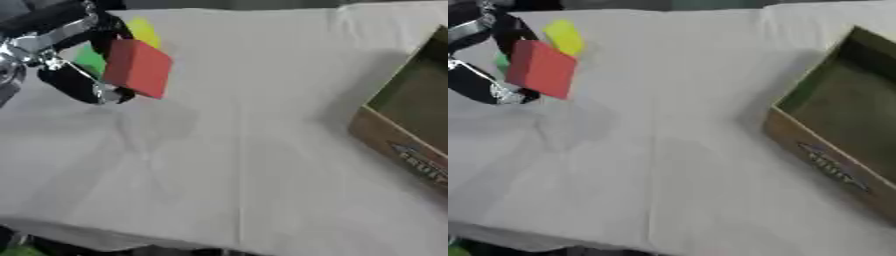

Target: Pick up the objects with one hand, pass them to the other hand, and then place them into the box on the other side of the table.

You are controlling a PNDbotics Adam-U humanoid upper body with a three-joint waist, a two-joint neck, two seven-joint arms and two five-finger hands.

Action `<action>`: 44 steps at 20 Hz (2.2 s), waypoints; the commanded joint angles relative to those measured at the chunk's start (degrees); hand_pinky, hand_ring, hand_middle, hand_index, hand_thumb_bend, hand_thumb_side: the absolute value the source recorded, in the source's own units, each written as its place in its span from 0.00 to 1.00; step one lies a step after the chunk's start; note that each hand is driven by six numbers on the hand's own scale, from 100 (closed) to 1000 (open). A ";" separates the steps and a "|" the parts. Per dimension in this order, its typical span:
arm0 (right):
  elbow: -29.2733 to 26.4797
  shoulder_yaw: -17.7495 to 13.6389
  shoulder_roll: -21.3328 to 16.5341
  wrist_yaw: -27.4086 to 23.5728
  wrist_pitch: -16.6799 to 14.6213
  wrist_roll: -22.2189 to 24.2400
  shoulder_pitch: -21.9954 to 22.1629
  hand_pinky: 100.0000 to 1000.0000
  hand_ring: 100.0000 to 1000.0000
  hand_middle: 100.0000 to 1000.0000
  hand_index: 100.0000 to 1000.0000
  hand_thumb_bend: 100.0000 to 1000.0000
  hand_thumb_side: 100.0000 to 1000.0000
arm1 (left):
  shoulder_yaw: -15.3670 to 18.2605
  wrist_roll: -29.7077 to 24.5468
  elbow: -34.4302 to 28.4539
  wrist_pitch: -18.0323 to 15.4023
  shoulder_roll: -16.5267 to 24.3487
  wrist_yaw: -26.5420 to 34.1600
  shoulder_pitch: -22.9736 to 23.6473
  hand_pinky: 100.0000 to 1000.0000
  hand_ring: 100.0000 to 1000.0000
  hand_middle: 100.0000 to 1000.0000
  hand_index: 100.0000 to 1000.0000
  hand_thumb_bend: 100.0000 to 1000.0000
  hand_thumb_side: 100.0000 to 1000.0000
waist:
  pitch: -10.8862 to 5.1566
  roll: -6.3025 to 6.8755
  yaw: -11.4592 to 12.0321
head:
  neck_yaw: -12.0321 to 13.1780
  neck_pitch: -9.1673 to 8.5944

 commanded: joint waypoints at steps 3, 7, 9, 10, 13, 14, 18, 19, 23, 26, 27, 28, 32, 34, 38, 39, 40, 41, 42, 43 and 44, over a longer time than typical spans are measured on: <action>-1.30 -0.24 -1.36 -0.63 0.00 0.01 -0.87 1.00 0.83 1.00 0.96 0.00 0.75 | -0.32 3.43 0.20 1.43 -4.00 0.26 -1.60 0.51 0.43 0.24 0.38 0.03 0.00 | -0.09 -0.55 -0.03 | -1.53 -1.26; -1.40 -0.22 -1.22 -0.81 0.02 -0.03 -0.98 1.00 0.83 1.00 0.96 0.00 0.75 | -1.06 6.08 1.30 2.18 -8.32 0.09 -1.82 0.51 0.43 0.23 0.37 0.00 0.00 | -0.09 -0.74 -0.01 | -2.31 -1.79; -1.43 -0.20 -1.18 -0.85 0.01 -0.06 -0.97 1.00 0.83 1.00 0.96 0.00 0.75 | -1.15 7.24 1.80 2.29 -10.33 0.01 -1.94 0.51 0.42 0.22 0.37 0.00 0.00 | -0.09 -0.85 0.05 | -2.64 -2.14; -1.44 -0.20 -1.16 -0.87 0.00 -0.07 -0.97 1.00 0.83 1.00 0.96 0.00 0.75 | -1.16 7.78 2.04 2.33 -11.20 -0.10 -2.01 0.50 0.42 0.22 0.37 0.00 0.00 | -0.09 -0.89 0.08 | -2.77 -2.35; -1.46 -0.18 -1.14 -0.89 -0.02 -0.10 -0.95 1.00 0.83 1.00 0.96 0.00 0.75 | -1.30 9.07 2.70 2.41 -13.40 -0.46 -2.22 0.50 0.42 0.22 0.37 0.00 0.00 | -0.09 -0.97 0.12 | -3.30 -2.85; -1.47 -0.17 -1.14 -0.90 -0.03 -0.10 -0.96 1.00 0.83 1.00 0.96 0.00 0.75 | -1.39 9.40 2.88 2.37 -14.02 -0.55 -2.28 0.50 0.42 0.22 0.36 0.00 0.00 | -0.09 -0.99 0.13 | -3.54 -2.99; -1.51 -0.16 -1.12 -0.98 -0.06 -0.12 -1.02 1.00 0.83 1.00 0.96 0.00 0.74 | -1.85 10.25 3.61 1.95 -16.30 -1.16 -2.63 0.50 0.41 0.21 0.36 0.00 0.00 | -0.10 -1.05 0.10 | -4.65 -3.45; -1.52 -0.17 -1.11 -1.00 -0.06 -0.14 -1.02 1.00 0.83 1.00 0.96 0.00 0.74 | -1.97 10.41 3.78 1.80 -16.87 -1.40 -2.77 0.50 0.41 0.21 0.36 0.00 0.00 | -0.10 -1.06 0.09 | -4.77 -3.52; -1.53 -0.16 -1.07 -1.06 -0.04 -0.16 -1.07 1.00 0.83 1.00 0.96 0.00 0.74 | -2.57 10.84 4.56 1.06 -19.06 -2.43 -3.45 0.50 0.41 0.21 0.36 0.00 0.00 | -0.10 -1.09 0.03 | -5.03 -3.57; -1.53 -0.17 -1.04 -1.10 -0.03 -0.17 -1.09 1.00 0.83 1.00 0.96 0.00 0.74 | -2.86 11.46 5.13 0.45 -20.72 -3.03 -3.93 0.50 0.41 0.20 0.36 0.00 0.00 | -0.11 -1.15 0.00 | -5.56 -3.53; -1.53 -0.18 -1.02 -1.12 -0.03 -0.17 -1.10 1.00 0.83 1.00 0.96 0.00 0.74 | -2.90 11.88 5.32 0.23 -21.32 -3.19 -4.00 0.50 0.41 0.20 0.36 0.00 0.00 | -0.11 -1.18 0.00 | -5.69 -3.49; -1.53 -0.18 -1.00 -1.14 -0.03 -0.17 -1.10 1.00 0.83 1.00 0.96 0.00 0.74 | -2.96 12.33 5.49 -0.07 -21.89 -3.29 -4.04 0.50 0.41 0.20 0.36 0.00 0.00 | -0.11 -1.20 0.00 | -5.81 -3.43; -1.54 -0.18 -0.95 -1.19 -0.04 -0.18 -1.10 1.00 0.83 1.00 0.96 0.00 0.74 | -3.31 14.06 6.27 -1.74 -23.68 -2.89 -3.97 0.49 0.40 0.20 0.36 0.00 0.00 | -0.10 -1.33 0.04 | -6.00 -3.18; -1.53 -0.16 -0.95 -1.16 -0.09 -0.18 -1.05 1.00 0.83 1.00 0.96 0.00 0.74 | -3.40 14.95 6.78 -2.47 -24.44 -2.66 -3.90 0.49 0.40 0.19 0.35 0.00 0.00 | -0.09 -1.42 0.10 | -5.93 -3.12; -1.48 -0.09 -0.92 -1.05 -0.23 -0.11 -0.93 1.00 0.83 1.00 0.96 0.00 0.74 | -3.40 17.39 7.79 -3.78 -26.20 -1.77 -3.70 0.49 0.40 0.19 0.35 0.00 0.00 | -0.04 -1.65 0.22 | -5.68 -3.08; -1.47 -0.08 -0.90 -1.05 -0.28 -0.09 -0.92 1.00 0.83 1.00 0.96 0.00 0.74 | -3.41 18.05 8.11 -4.08 -26.60 -1.47 -3.62 0.49 0.40 0.19 0.35 0.00 0.00 | -0.03 -1.70 0.24 | -5.62 -3.07; -1.46 -0.08 -0.90 -1.04 -0.32 -0.08 -0.90 1.00 0.83 1.00 0.96 0.00 0.74 | -3.38 18.80 8.44 -4.41 -27.00 -1.07 -3.52 0.49 0.40 0.18 0.35 0.00 0.00 | -0.02 -1.76 0.27 | -5.60 -3.09; -1.46 -0.07 -0.89 -1.03 -0.36 -0.07 -0.87 1.00 0.83 1.00 0.96 0.00 0.74 | -3.37 19.55 8.79 -4.75 -27.37 -0.61 -3.42 0.49 0.40 0.18 0.35 0.00 0.00 | -0.01 -1.81 0.30 | -5.60 -3.09; -1.46 -0.06 -0.89 -1.02 -0.40 -0.05 -0.85 1.00 0.83 1.00 0.96 0.00 0.74 | -3.39 20.24 9.16 -5.11 -27.69 -0.13 -3.33 0.49 0.40 0.18 0.35 0.00 0.00 | -0.01 -1.85 0.34 | -5.63 -3.08; -1.46 -0.06 -0.89 -1.03 -0.45 -0.05 -0.84 1.00 0.83 1.00 0.96 0.00 0.74 | -3.44 20.82 9.54 -5.46 -27.97 0.31 -3.28 0.49 0.40 0.18 0.35 0.00 0.00 | -0.01 -1.90 0.37 | -5.66 -3.08; -1.46 -0.07 -0.88 -1.04 -0.49 -0.05 -0.83 1.00 0.83 1.00 0.96 0.00 0.74 | -3.49 21.33 9.90 -5.79 -28.24 0.71 -3.24 0.49 0.40 0.18 0.35 0.00 0.00 | -0.01 -1.96 0.41 | -5.68 -3.08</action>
